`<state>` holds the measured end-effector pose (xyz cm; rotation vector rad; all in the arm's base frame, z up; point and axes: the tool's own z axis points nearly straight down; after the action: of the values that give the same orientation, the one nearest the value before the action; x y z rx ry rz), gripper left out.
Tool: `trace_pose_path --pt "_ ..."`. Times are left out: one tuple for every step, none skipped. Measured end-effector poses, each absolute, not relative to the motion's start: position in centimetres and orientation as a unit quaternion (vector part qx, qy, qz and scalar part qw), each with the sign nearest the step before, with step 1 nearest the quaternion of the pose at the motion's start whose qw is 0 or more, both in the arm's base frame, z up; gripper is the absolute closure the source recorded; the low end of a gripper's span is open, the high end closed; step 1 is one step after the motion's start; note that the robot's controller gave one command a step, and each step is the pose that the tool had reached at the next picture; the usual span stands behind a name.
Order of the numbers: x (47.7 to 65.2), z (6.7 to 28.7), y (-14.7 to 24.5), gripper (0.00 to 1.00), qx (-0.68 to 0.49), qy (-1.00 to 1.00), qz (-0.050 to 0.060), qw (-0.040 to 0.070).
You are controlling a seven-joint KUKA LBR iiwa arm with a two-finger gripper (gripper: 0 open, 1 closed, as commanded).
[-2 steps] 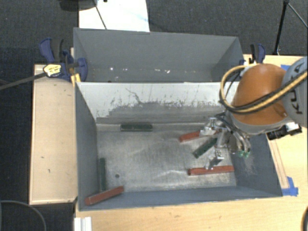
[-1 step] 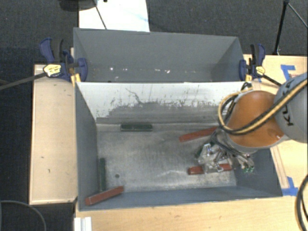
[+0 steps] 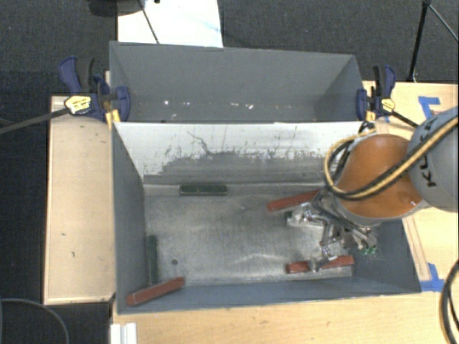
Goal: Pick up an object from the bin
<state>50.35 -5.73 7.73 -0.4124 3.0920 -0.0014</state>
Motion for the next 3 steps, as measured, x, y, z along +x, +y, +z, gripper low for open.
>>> trace_pose_path --pt "49.9 7.8 -6.0 1.00 -0.130 0.992 -0.001 -0.001" --pt "49.9 7.8 -6.0 1.00 -0.130 0.992 -0.001 -0.001" --pt "50.1 13.4 -6.2 0.00 -0.168 0.986 0.000 0.001"
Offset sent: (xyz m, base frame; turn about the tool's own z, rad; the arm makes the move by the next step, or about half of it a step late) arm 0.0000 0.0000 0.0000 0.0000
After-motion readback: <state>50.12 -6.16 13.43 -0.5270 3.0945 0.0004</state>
